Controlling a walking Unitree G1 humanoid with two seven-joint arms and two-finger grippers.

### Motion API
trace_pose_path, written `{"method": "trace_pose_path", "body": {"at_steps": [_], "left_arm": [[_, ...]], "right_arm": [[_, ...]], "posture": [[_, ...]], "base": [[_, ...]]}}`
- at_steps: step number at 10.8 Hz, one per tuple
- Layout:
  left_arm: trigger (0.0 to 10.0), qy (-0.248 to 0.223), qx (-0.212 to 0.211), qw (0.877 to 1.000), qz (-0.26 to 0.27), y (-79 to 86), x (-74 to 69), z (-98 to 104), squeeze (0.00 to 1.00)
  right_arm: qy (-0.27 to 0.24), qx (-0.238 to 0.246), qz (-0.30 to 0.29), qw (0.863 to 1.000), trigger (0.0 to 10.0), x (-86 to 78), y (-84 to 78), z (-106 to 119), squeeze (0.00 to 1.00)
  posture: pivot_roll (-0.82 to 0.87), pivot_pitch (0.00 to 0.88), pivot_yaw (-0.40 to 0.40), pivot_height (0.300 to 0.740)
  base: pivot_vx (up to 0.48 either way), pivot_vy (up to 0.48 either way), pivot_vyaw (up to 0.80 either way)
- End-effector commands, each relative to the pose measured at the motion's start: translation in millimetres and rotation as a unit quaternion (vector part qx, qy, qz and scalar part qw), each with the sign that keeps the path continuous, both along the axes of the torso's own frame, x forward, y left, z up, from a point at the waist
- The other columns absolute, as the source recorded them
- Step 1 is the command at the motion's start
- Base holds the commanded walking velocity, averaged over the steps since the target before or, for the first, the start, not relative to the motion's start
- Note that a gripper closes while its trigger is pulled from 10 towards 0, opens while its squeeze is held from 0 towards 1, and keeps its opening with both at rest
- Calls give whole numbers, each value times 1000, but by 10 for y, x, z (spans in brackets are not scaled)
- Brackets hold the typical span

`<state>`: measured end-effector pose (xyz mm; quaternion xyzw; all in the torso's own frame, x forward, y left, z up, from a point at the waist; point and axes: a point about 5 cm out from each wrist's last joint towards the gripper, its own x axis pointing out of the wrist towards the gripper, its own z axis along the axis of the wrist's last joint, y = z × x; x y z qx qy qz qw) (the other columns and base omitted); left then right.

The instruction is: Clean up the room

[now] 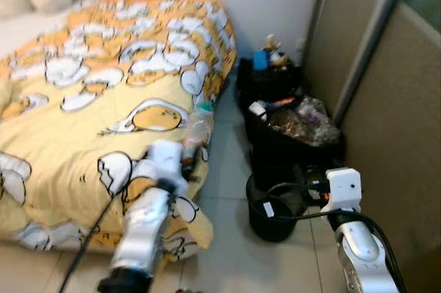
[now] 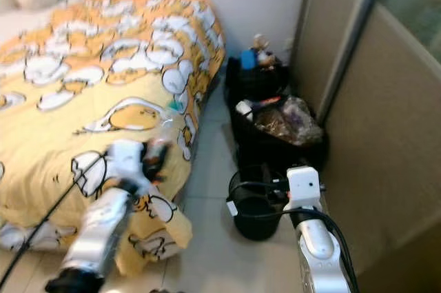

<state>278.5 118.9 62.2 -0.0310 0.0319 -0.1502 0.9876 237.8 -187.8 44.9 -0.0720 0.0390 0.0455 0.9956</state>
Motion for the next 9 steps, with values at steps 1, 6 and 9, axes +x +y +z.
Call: {"method": "trace_pose_path", "body": {"at_steps": [1,6,9], "left_arm": [[10000,13,-10,1000,4,16,-1,-53,0],[10000,44,9,998,-40,-144,-177,-218,0],[10000,32,15,999,-20,-160,37,-129,0]], "right_arm": [[-9,0,8,1000,10000,56,42,49,0],[27,-17,-32,999,10000,-71,-260,17,0],[25,-24,-17,999,10000,-74,-141,-14,0]], "posture": [[-268,0,61,740],[-263,0,-5,740],[-275,0,22,740]], "base": [[0,0,0],[0,0,-151],[464,0,-748]]}}
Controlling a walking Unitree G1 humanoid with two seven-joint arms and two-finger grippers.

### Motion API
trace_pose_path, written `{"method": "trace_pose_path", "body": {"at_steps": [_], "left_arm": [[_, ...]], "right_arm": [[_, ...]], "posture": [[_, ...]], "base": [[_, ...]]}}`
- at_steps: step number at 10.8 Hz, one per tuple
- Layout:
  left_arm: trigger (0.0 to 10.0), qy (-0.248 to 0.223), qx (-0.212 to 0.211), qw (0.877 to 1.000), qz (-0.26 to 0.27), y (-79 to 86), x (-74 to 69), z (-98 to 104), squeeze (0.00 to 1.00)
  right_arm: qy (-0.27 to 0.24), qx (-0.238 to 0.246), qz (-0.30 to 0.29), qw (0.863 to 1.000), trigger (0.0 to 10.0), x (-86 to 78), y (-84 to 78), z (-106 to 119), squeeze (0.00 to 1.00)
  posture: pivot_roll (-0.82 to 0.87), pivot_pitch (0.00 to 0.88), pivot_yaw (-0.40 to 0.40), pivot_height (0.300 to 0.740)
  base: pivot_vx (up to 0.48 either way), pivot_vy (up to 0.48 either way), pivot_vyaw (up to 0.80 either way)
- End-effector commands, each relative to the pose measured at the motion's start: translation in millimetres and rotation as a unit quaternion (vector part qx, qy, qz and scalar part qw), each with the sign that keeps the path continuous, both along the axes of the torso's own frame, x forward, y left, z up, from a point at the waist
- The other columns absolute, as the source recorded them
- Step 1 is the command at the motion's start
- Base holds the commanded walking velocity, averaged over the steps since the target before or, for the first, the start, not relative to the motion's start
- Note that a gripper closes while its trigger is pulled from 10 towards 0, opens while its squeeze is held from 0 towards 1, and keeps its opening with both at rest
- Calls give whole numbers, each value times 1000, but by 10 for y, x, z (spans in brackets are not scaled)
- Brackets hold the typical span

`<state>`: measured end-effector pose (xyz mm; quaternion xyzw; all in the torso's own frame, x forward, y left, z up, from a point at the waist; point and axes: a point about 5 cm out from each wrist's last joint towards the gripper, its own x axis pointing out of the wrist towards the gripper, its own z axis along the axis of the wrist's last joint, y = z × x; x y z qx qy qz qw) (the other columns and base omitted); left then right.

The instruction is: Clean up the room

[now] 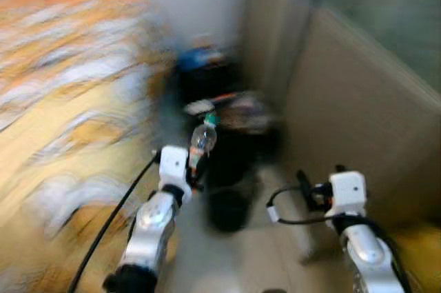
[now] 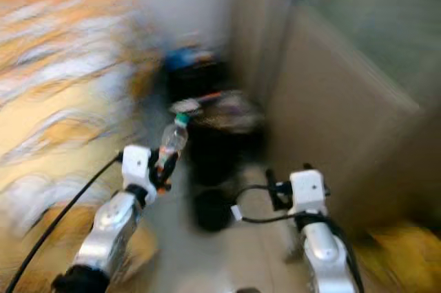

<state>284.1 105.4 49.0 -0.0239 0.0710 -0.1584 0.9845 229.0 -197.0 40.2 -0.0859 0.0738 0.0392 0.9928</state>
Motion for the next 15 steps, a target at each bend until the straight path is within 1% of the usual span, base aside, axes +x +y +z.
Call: {"method": "trace_pose_path", "body": {"at_steps": [1,3,4,5,6,7,8,9,10,11,12,15], "left_arm": [[10000,-3,-8,1000,0,-88,37,29,0],[10000,0,-10,1000,6,-157,60,28,0],[10000,3,-9,1000,16,-148,58,13,0],[10000,14,-18,999,38,-102,51,-20,0],[10000,15,-13,999,43,-80,48,-32,0],[10000,8,12,1000,22,-136,57,-24,0],[10000,4,12,1000,7,-220,70,-2,0],[10000,3,12,1000,-11,-306,52,-1,0],[10000,-11,14,1000,-23,-370,18,14,0],[10000,-10,17,1000,-17,-371,4,-1,0],[10000,-13,29,999,-21,-360,2,-19,0],[10000,-11,25,999,-24,-371,77,21,0]], "right_arm": [[-9,-6,-9,1000,10000,32,-51,38,0],[-7,-4,-13,1000,10000,51,-60,39,0],[-7,-5,-11,1000,10000,53,-55,37,0],[-5,-5,-9,1000,10000,53,-51,33,0],[-3,-5,-6,1000,10000,54,-50,28,0],[-1,-6,-1,1000,10000,58,-48,22,0],[1,-5,3,1000,10000,57,-39,15,0],[3,-5,7,1000,10000,53,-23,6,0],[4,-4,10,1000,10000,50,-12,2,0],[4,-7,12,1000,10000,51,-13,2,0],[4,-5,4,1000,10000,66,-46,5,0],[7,-8,2,1000,10000,64,-33,-10,0]], "posture": [[-279,0,30,740],[-287,0,43,740],[-285,0,43,740],[-283,0,42,740],[-279,0,40,740],[-274,0,35,740],[-268,0,32,740],[-268,0,31,740],[-270,0,30,740],[-270,0,29,740],[-270,0,30,740],[-272,0,31,740]], "base": [[480,0,0],[480,0,0],[480,0,0],[480,0,0],[480,0,0],[461,0,0],[461,0,0],[458,0,0],[0,0,0],[0,0,0],[0,-465,463],[259,-401,790]]}}
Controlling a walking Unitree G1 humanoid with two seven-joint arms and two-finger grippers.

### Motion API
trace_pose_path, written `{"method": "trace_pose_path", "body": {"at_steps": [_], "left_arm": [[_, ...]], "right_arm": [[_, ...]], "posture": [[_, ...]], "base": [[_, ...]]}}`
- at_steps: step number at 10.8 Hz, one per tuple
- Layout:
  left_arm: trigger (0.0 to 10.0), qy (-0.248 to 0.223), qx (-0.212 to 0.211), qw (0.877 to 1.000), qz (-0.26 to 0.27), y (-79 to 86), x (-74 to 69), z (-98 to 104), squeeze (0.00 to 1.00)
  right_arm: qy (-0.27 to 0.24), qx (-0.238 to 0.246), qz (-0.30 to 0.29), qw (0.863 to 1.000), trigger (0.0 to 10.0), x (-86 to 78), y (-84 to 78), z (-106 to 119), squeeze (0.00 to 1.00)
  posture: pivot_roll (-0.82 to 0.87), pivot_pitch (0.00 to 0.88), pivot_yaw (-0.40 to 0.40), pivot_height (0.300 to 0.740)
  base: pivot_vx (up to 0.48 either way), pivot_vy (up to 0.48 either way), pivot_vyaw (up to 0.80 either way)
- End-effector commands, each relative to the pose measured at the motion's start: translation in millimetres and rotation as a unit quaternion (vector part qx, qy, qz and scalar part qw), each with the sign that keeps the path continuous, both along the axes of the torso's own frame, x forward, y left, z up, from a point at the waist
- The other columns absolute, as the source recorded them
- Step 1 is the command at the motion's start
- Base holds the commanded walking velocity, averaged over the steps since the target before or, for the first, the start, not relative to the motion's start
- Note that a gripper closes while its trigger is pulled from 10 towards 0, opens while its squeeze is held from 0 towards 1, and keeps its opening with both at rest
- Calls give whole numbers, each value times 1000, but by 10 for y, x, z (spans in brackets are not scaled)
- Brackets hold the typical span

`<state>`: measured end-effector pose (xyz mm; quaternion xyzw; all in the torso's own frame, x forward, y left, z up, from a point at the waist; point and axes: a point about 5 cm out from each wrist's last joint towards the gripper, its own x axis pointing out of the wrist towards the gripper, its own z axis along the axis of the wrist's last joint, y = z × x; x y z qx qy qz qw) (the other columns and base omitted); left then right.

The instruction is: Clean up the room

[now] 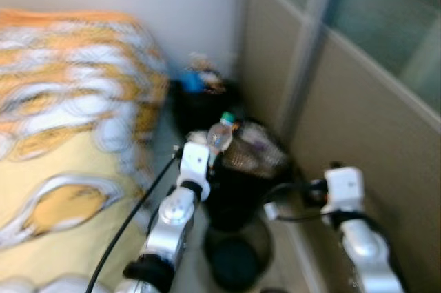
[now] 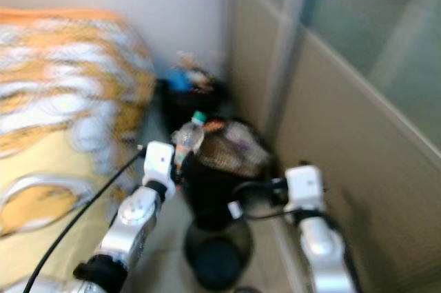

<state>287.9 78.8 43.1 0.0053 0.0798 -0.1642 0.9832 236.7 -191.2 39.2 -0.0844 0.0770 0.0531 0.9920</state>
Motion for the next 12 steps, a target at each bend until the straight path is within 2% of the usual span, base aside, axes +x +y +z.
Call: {"method": "trace_pose_path", "body": {"at_steps": [1,2,5,8,11,12], "left_arm": [[10000,-14,-6,1000,-22,-123,40,82,0],[10000,-9,-10,999,-36,-164,25,72,0],[10000,-17,-11,994,-106,-328,-105,68,0],[10000,-13,-32,989,-143,-450,-164,84,0],[10000,14,-38,989,-140,-442,-163,34,0],[10000,43,-43,990,-124,-407,-124,-25,0]], "right_arm": [[4,-9,-13,1000,10000,-21,-87,-9,0],[4,-7,-13,1000,10000,-34,-78,-14,0],[8,-7,-18,1000,10000,-75,-94,-37,0],[18,-13,-14,1000,10000,-127,-104,-72,0],[23,-18,-16,999,10000,-166,-143,-87,0],[24,-19,-15,999,10000,-168,-145,-86,0]], "posture": [[-271,0,34,740],[-273,0,34,740],[-275,1,38,740],[-282,8,33,740],[-295,12,36,740],[-299,12,36,740]], "base": [[266,-398,781],[270,-394,619],[270,-394,0],[171,-413,0],[0,0,0],[0,0,0]]}}
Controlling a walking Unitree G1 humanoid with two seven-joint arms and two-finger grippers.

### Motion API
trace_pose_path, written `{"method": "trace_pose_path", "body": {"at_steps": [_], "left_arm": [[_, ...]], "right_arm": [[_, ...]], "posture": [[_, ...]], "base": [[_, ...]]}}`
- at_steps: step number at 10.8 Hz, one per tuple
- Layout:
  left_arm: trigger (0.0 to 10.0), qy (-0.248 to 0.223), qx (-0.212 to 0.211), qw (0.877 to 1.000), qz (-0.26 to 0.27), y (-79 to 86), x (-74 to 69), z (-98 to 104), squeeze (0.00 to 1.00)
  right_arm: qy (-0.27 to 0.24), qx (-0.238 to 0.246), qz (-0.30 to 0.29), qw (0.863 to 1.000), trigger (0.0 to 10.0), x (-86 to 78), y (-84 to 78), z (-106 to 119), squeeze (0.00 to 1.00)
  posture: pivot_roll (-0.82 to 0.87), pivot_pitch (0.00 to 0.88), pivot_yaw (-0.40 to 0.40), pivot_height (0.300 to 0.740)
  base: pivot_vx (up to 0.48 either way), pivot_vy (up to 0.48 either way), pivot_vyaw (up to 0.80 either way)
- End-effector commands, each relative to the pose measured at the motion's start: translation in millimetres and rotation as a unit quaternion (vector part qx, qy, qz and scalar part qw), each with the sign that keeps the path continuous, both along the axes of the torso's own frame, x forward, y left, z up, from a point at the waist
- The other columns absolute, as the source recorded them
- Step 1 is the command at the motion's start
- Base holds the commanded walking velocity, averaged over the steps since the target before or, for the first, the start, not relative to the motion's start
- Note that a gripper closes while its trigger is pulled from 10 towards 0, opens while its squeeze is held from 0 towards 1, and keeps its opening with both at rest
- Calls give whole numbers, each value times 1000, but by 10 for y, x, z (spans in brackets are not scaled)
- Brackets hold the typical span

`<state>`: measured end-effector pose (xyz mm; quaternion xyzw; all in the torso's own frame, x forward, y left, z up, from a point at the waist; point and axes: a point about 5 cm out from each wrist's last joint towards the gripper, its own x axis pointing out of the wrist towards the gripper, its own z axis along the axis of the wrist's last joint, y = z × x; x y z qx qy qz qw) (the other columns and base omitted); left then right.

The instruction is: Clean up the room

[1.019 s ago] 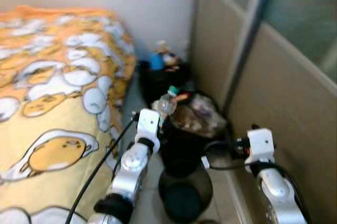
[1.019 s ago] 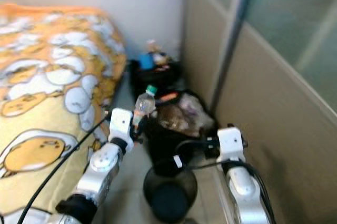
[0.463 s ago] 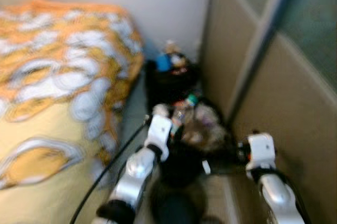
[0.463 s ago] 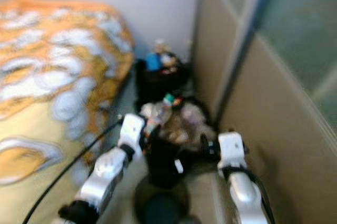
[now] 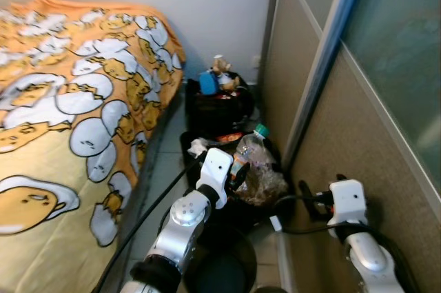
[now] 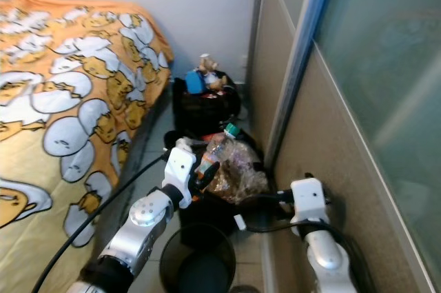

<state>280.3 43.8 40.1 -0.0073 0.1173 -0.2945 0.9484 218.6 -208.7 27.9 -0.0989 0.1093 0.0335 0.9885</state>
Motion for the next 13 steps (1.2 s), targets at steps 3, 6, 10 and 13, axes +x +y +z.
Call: {"method": "trace_pose_path", "body": {"at_steps": [3,6,10,13], "left_arm": [[10000,103,87,991,-1,-31,109,-269,0],[10000,124,138,983,12,-52,195,-269,0],[10000,185,139,973,18,-47,35,-452,1000],[10000,192,107,976,-6,-223,25,-394,1000]], "right_arm": [[13,-14,16,1000,10000,-64,-53,17,0],[23,-38,-6,999,10000,-336,-209,61,0],[43,-33,-3,998,10000,-748,-233,140,0],[47,-28,-4,998,10000,-714,-167,139,0]], "posture": [[-330,46,0,740],[-403,98,-5,740],[-472,173,8,740],[-460,164,23,740]], "base": [[0,0,0],[0,0,0],[0,0,0],[0,0,0]]}}
